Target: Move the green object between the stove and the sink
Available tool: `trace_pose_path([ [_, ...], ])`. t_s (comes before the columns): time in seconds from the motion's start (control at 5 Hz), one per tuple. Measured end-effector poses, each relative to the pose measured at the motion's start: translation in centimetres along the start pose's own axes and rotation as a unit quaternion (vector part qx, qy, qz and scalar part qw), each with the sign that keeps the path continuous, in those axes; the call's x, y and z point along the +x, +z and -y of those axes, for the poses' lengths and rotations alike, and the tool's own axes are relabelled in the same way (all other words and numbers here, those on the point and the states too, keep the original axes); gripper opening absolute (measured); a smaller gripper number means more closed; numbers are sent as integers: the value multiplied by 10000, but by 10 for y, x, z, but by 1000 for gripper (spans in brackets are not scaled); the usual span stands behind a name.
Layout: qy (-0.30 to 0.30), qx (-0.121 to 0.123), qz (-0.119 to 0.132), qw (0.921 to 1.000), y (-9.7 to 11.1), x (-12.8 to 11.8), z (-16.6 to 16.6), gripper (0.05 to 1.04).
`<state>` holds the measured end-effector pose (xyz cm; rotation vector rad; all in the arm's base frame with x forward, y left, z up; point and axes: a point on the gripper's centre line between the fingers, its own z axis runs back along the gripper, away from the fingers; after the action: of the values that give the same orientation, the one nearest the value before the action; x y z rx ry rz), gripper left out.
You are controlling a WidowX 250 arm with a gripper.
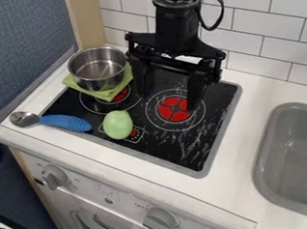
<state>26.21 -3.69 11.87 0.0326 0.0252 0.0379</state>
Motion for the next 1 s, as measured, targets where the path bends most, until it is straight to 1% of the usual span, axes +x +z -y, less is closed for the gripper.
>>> trace_pose_path([
  [0.2,4,20,-106,9999,-7,-1,0,999],
  [0.4,283,89,-179,9994,-26,-9,-18,999],
  [0.6,559,564,-73,9968,-30,-7,-40,1000],
  [0.8,1023,741,-69,9920,-30,-7,-69,999],
  [1.0,1094,650,-367,9912,-51,-5,-79,999],
])
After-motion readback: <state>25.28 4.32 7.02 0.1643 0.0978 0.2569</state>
